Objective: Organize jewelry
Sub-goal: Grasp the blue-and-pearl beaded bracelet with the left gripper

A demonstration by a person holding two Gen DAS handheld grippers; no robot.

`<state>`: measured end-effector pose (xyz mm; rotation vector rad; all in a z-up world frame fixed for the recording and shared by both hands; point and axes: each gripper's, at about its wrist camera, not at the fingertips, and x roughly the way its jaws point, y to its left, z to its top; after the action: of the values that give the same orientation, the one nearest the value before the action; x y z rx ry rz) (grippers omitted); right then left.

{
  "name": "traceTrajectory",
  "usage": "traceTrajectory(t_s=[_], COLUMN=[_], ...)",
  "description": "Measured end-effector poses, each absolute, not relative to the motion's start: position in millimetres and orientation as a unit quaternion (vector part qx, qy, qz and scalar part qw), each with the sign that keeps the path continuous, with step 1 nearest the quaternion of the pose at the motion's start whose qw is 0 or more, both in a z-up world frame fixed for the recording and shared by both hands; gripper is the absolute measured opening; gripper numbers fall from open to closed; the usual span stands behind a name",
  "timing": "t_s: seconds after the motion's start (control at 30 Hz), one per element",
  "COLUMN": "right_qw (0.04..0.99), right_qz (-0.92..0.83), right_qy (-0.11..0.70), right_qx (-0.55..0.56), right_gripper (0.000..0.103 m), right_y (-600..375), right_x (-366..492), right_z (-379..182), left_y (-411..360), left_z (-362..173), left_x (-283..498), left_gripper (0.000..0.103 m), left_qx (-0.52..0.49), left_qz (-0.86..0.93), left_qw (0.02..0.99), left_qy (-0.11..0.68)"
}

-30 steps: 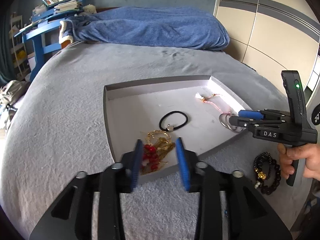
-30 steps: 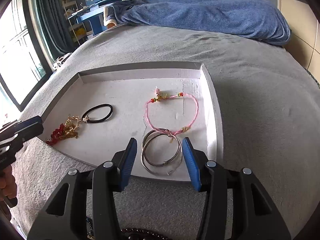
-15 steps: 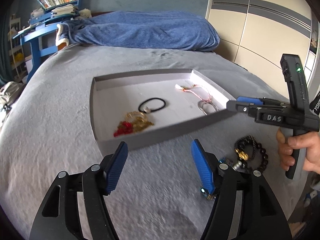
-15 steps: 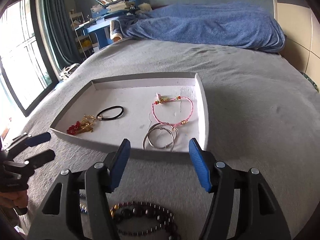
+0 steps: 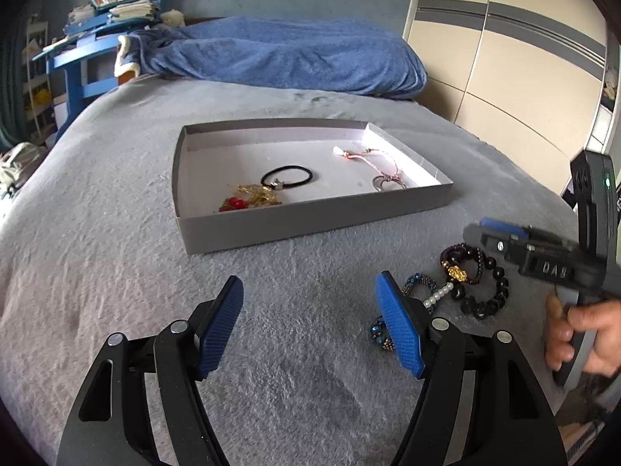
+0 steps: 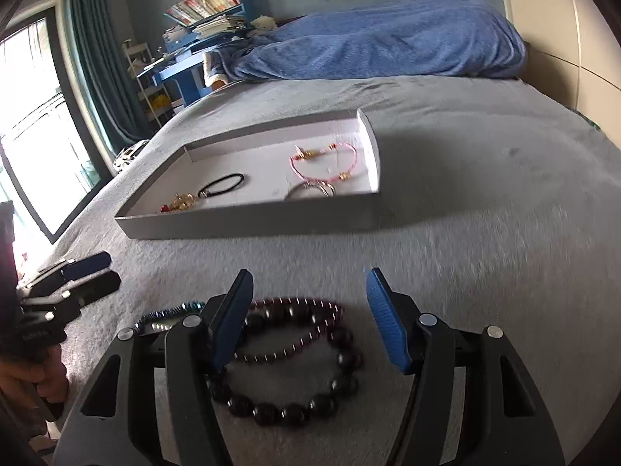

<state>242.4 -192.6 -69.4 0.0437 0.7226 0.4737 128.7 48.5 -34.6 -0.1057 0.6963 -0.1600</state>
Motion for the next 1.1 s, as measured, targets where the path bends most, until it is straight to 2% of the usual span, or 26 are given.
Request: traceTrajectory(t_s=[0.27,0.43,0.6,0.73,0.87,1.1], right_qw=[0.92,0.919,0.914,0.916,0.917,0.911], right_qz=[0.198,0.183,0.178,0.176,0.177,0.183], right_qy=[0.333,0.342,0.355,0.351,0.347,0.357], right_qx=[0.059,0.071,0.084,0.086,0.08,0.095], right_gripper=[0.061,0.061,0.06,0.06,0.06,0.058], right_y=[-210,-215,-220,-222,-219,-224], right_x=[230,235,239,238,236,230], right_z=[-68,-71,-75,-75,-73,-77], left_y=[34,11,-14,-29,-40,-48], left_z=[-30,-30,-32,-37,-38,-47], left_x=[122,122,119,123,128,136], left_gripper=[0.07,0.051,0.043,0.029,0.028,0.012], left_qx=[-0.016,0.03,0.077,0.1,0.106,0.114], left_qz=[-0.088,-0.141,-0.187,-0.214,-0.226,-0.218], left_qw=[0.94,0.932,0.919,0.905,0.9,0.895], left_qy=[0.328,0.333,0.339,0.353,0.358,0.373])
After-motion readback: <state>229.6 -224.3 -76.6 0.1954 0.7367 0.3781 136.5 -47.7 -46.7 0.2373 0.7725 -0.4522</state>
